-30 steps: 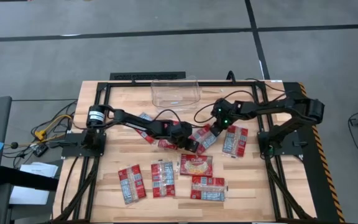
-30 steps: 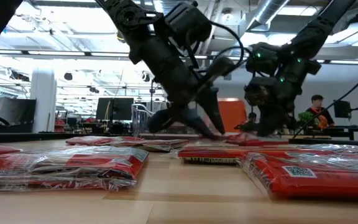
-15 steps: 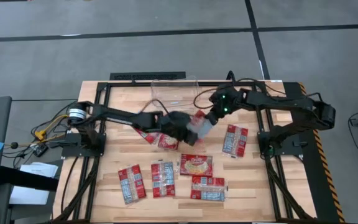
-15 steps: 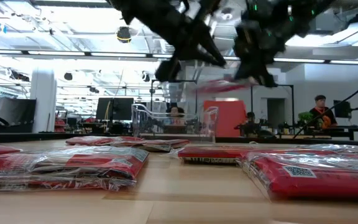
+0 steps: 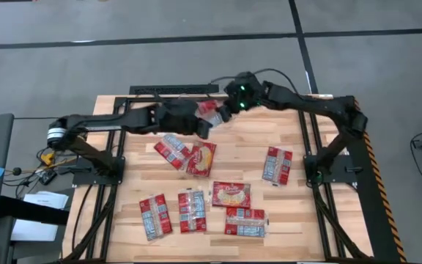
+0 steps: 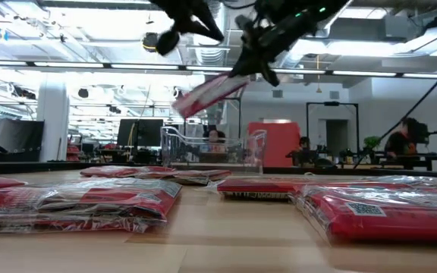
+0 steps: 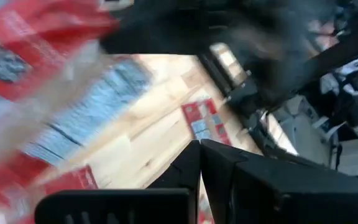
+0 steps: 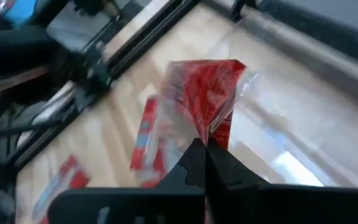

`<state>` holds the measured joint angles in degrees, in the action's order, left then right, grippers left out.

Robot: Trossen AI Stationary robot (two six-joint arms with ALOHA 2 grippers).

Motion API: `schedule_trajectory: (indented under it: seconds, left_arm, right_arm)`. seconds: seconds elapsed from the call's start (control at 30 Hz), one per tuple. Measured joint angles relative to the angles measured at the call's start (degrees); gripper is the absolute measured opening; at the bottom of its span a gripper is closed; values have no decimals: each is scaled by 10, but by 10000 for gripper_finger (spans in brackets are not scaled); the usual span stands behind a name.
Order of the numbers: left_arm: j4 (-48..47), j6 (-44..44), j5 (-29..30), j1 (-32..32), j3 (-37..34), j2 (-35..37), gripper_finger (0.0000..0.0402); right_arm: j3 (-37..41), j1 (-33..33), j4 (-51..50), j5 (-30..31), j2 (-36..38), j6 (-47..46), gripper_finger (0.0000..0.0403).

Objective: Sort popcorn bags into baskets
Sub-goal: Put the red popcorn pack into the transparent bin

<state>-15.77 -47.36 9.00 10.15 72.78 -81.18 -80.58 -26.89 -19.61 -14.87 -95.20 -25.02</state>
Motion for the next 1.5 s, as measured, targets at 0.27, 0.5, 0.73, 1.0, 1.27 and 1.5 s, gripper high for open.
schedule_trajectory:
  seconds: [0.27,0.5,0.73,1.0,1.27,1.5]
  left_arm:
    - [-109,22,85,4,0,106,0]
    - [-154,38,148,-11,1,157,0]
    - [-165,42,180,-16,0,157,0]
    - [-173,59,189,-15,0,149,30]
    - [-190,76,162,-16,0,149,93]
    - [-197,88,147,-16,0,149,136]
  right_arm:
    - [-69,-32,-12,1,-97,-33,11]
    - [-69,-41,-20,22,-131,-26,61]
    - [-68,-44,-42,36,-118,15,146]
    - [-68,-69,-113,60,-67,41,249]
    - [-50,-32,-416,126,64,132,248]
    - [137,64,-461,233,220,-123,249]
